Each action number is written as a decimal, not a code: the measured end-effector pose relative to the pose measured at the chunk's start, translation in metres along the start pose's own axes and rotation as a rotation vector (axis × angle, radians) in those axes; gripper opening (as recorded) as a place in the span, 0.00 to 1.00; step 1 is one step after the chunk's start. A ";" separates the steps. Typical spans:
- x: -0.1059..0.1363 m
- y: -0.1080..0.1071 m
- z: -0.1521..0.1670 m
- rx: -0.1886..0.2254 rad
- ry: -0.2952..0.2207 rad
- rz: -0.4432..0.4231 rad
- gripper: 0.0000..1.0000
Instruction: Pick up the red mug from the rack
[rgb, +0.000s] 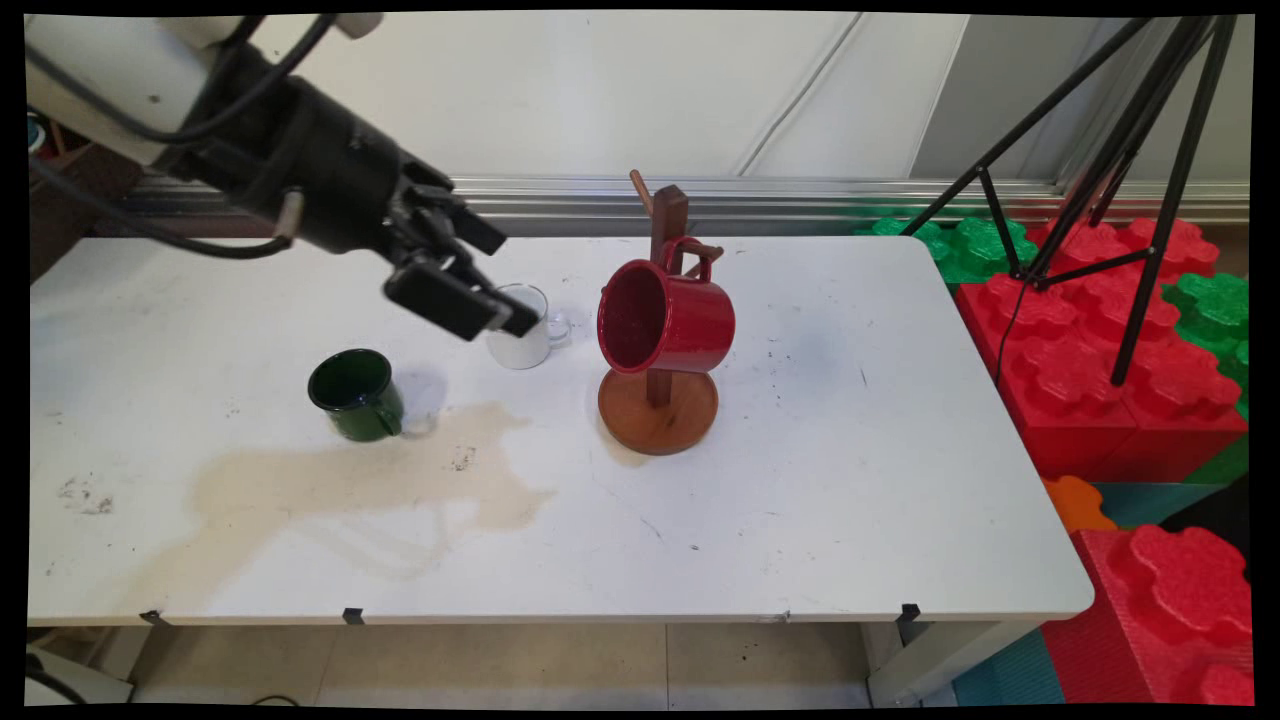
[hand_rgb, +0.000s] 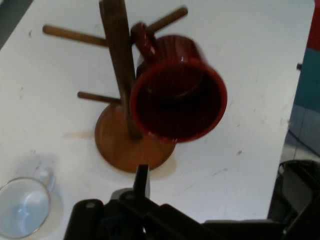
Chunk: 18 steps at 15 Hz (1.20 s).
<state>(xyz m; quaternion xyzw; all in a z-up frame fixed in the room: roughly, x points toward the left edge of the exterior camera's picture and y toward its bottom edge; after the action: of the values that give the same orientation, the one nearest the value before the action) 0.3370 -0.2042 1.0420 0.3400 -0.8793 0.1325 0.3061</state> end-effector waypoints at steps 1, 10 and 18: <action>0.005 0.003 0.005 -0.005 0.005 -0.012 1.00; 0.027 0.017 0.053 -0.027 0.018 -0.098 1.00; 0.032 0.022 0.099 -0.021 0.023 -0.165 1.00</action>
<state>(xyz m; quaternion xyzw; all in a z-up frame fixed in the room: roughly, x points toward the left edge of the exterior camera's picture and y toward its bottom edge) 0.2594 -0.2486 0.9844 0.4067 -0.8460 0.1015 0.3294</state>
